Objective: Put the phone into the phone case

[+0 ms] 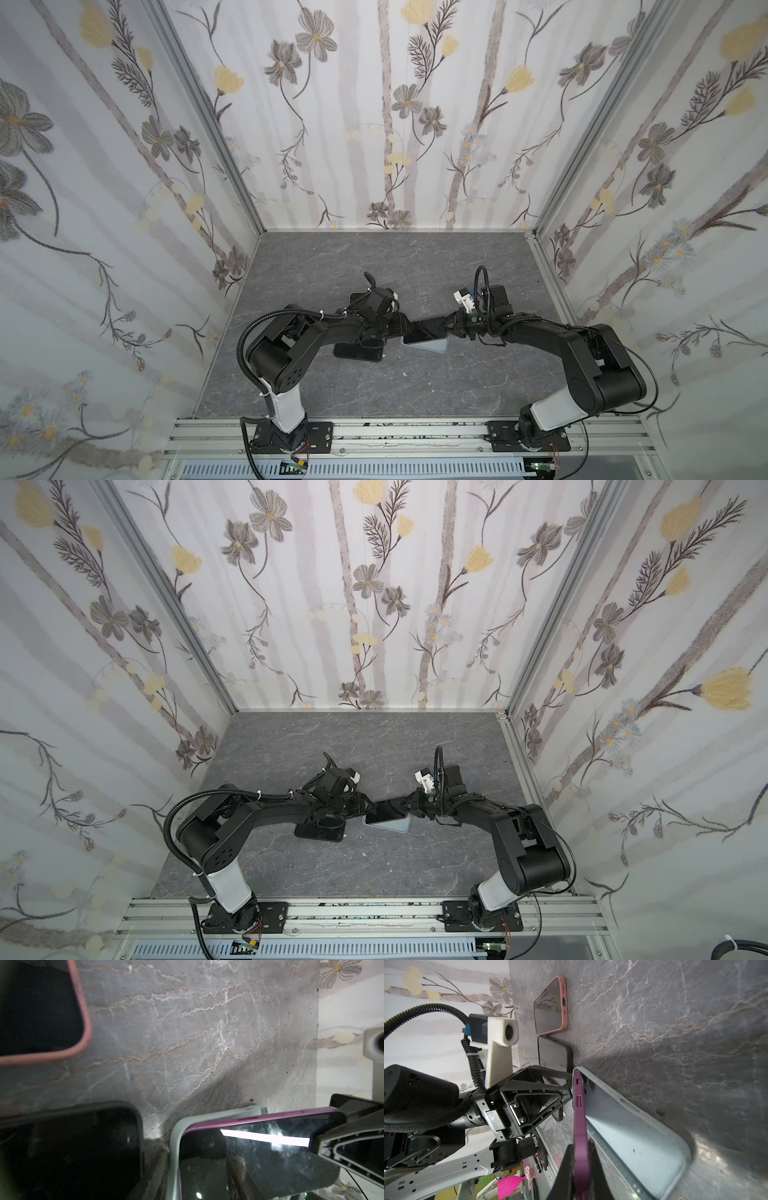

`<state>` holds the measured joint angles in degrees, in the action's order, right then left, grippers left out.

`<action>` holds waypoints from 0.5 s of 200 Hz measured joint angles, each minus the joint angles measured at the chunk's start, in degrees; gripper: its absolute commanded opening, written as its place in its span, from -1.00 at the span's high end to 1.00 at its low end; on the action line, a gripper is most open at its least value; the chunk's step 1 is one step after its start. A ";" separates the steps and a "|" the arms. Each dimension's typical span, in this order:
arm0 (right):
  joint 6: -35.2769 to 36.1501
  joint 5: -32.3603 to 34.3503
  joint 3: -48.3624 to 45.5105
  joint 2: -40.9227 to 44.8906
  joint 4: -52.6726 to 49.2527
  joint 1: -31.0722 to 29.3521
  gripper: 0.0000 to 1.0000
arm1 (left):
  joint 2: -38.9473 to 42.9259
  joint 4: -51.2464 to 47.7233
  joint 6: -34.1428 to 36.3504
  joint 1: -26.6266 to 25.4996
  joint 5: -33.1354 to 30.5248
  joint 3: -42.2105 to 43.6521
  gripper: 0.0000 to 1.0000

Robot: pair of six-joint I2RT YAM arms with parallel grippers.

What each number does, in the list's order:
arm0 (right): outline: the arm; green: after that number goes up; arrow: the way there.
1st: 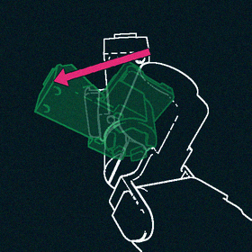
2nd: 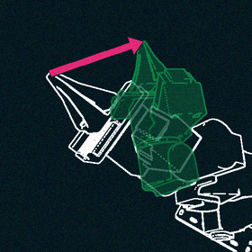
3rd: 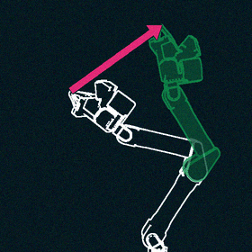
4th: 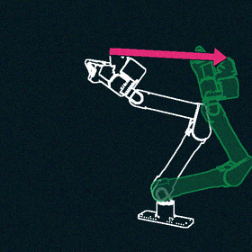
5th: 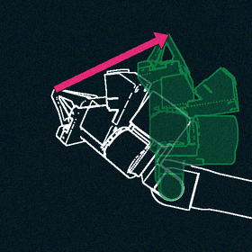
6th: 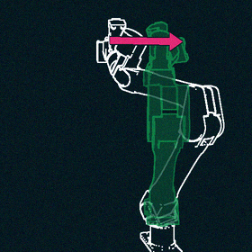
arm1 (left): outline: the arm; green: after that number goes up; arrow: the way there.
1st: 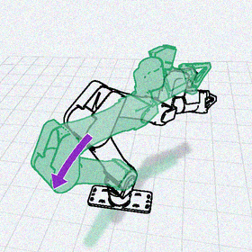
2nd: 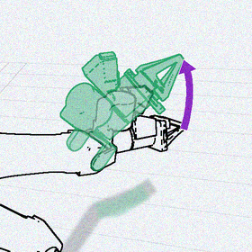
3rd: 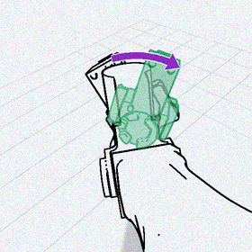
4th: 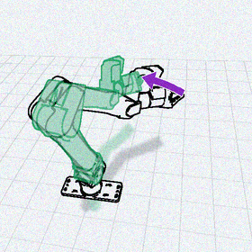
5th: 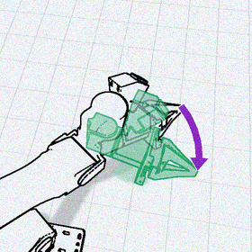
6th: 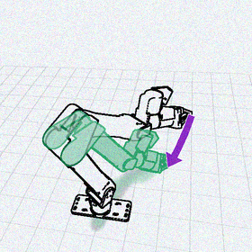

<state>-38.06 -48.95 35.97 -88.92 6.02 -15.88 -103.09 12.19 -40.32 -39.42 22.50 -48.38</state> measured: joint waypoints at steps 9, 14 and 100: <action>0.00 -0.28 -0.44 -0.24 0.83 0.15 0.84 | -0.26 -0.02 0.00 -0.22 -0.37 -0.37 0.08; -0.02 -0.44 -0.68 -0.39 1.38 0.24 0.84 | -0.37 -0.04 0.00 -0.35 -0.52 -0.55 0.08; -3.96 0.24 -7.19 0.79 9.81 0.63 0.79 | 1.38 3.98 -4.52 -3.58 -6.21 2.58 0.11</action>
<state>-42.02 -48.71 28.77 -88.14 15.84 -15.25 -101.71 16.16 -44.84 -43.00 16.29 -45.80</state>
